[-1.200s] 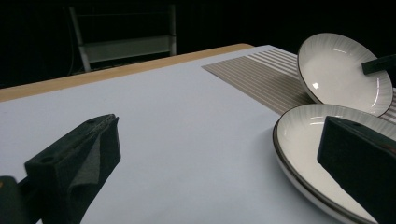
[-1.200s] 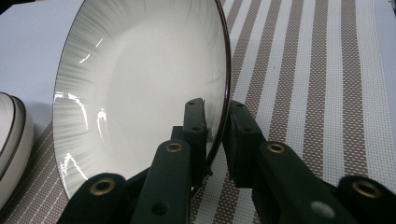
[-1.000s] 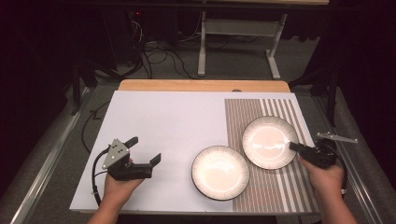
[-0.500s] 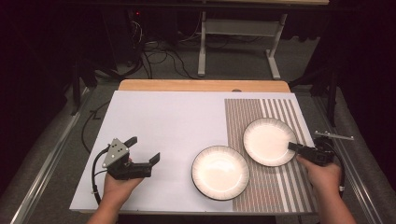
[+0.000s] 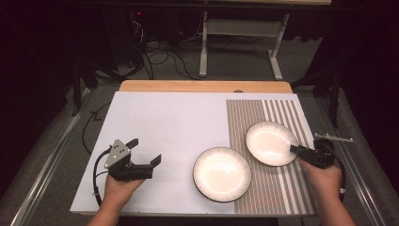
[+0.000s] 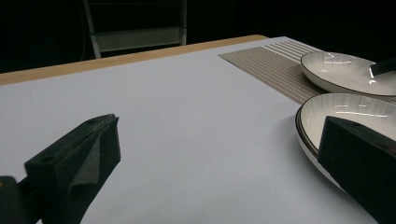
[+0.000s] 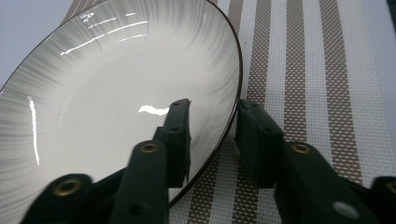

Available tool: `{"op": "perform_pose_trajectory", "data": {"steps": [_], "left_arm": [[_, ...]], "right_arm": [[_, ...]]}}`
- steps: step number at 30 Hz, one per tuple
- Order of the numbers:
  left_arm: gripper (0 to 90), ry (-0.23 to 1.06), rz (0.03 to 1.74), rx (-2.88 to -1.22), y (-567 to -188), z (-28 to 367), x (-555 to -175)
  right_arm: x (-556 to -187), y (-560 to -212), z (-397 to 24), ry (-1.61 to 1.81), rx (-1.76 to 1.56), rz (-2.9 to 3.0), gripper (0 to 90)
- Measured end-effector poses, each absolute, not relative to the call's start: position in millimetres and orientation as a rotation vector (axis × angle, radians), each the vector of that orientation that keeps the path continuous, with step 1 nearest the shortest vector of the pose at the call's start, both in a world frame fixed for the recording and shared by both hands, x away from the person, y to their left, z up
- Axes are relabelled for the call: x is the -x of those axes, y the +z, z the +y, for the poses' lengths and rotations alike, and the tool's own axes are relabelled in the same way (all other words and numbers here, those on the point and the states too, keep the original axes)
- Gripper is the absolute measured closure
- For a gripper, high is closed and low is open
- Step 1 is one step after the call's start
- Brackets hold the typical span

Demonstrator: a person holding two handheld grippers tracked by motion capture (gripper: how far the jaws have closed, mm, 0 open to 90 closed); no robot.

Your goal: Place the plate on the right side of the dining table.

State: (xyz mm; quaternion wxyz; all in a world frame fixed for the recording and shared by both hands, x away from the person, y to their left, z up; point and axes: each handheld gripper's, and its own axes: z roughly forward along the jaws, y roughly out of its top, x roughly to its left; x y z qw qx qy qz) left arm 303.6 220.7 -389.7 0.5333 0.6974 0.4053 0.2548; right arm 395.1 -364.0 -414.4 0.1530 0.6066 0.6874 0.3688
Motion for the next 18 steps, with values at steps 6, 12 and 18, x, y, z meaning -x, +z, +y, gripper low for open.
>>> {"op": "perform_pose_trajectory", "data": {"steps": [6,12,18], "left_arm": [[0.2,0.616,0.969,-1.666,-389,222,-303],[0.2,0.614,0.979,-1.665,-389,224,-302],[0.2,0.612,0.98,-1.659,-389,224,-301]], "right_arm": [[-378,-397,-358,1.141,-1.579,1.928,46.1],[-355,-380,-333,1.27,-1.358,1.947,31.5],[-334,-368,-297,1.354,-1.165,1.994,16.7]]}}
